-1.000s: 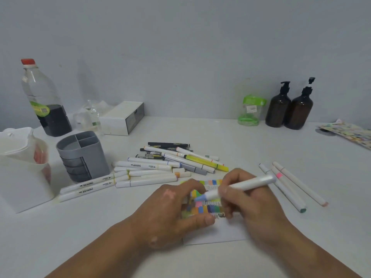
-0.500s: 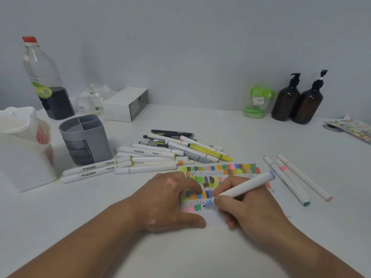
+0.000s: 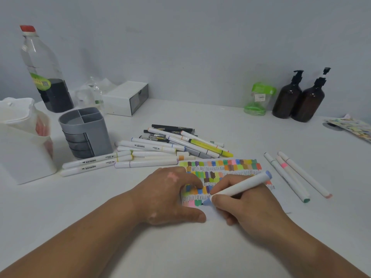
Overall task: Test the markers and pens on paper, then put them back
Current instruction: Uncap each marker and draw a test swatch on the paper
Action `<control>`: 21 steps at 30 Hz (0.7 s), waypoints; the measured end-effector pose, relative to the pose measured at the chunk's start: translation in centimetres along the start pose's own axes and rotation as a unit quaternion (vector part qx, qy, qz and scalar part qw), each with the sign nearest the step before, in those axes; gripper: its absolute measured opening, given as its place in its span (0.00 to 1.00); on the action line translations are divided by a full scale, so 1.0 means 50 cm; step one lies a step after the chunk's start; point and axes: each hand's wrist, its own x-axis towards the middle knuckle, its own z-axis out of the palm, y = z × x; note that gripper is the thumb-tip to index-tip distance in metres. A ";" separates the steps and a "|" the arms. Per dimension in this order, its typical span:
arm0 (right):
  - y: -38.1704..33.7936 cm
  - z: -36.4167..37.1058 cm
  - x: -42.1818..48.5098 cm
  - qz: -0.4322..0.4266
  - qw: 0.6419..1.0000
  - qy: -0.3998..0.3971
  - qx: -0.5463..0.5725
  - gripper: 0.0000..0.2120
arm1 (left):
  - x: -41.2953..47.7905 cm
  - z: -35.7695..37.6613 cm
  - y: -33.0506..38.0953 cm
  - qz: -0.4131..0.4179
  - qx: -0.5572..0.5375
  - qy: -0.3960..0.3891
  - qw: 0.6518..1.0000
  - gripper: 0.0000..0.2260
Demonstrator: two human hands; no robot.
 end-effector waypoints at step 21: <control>0.001 -0.003 0.001 0.003 1.000 0.000 -0.002 0.05 | 0.002 0.001 -0.001 0.001 0.006 0.002 1.000 0.31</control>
